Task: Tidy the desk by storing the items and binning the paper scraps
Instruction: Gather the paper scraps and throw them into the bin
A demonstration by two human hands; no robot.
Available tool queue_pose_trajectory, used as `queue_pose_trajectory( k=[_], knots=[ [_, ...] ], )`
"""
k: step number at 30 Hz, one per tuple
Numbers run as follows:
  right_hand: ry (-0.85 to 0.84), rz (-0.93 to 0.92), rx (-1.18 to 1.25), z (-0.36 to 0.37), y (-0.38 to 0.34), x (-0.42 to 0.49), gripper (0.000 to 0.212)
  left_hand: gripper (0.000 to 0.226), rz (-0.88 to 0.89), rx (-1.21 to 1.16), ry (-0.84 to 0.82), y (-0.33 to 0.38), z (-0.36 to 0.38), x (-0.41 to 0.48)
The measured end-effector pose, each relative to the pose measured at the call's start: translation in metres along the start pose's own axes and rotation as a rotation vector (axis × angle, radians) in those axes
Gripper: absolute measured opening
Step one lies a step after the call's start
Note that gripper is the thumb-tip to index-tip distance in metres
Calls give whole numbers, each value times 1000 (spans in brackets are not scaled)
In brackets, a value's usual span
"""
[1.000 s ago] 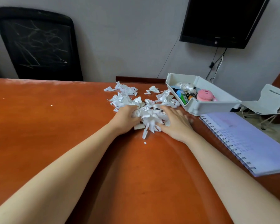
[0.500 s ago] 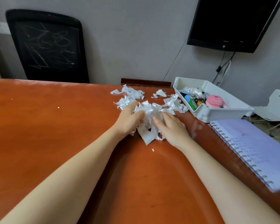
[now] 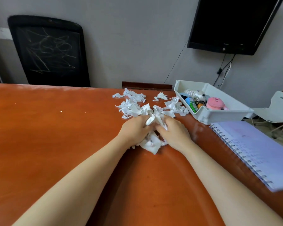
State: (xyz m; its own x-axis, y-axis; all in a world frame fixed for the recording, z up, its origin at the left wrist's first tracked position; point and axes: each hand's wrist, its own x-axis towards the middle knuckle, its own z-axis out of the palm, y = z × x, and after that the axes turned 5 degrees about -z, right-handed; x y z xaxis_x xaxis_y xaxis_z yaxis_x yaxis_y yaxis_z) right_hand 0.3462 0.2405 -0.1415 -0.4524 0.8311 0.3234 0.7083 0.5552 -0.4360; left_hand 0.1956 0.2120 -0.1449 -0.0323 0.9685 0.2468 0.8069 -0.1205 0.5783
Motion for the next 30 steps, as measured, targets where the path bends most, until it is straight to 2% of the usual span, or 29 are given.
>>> queue_pose_trajectory(
  k=[2,4,8,12,18,24,30],
  knots=[
    [38,29,103,-2,2,-1,20,30,-37,-34,-7,-2,-2,1],
    [65,54,162,-3,1,-2,34,38,-74,-105,12,-3,-3,0],
    [50,98,318,-7,0,-1,44,40,-96,-288,18,-3,-7,-3],
    [59,143,423,-14,1,-1,39,38,-122,-409,45,-3,-11,-5],
    [180,242,592,-20,1,0,42,35,-151,-557,154,-3,-14,-6],
    [302,303,685,-19,0,2,46,43,-187,-622,212,-2,-16,-6],
    [493,345,800,-18,-8,1,34,38,-165,-566,179,2,-13,-6]
  ],
)
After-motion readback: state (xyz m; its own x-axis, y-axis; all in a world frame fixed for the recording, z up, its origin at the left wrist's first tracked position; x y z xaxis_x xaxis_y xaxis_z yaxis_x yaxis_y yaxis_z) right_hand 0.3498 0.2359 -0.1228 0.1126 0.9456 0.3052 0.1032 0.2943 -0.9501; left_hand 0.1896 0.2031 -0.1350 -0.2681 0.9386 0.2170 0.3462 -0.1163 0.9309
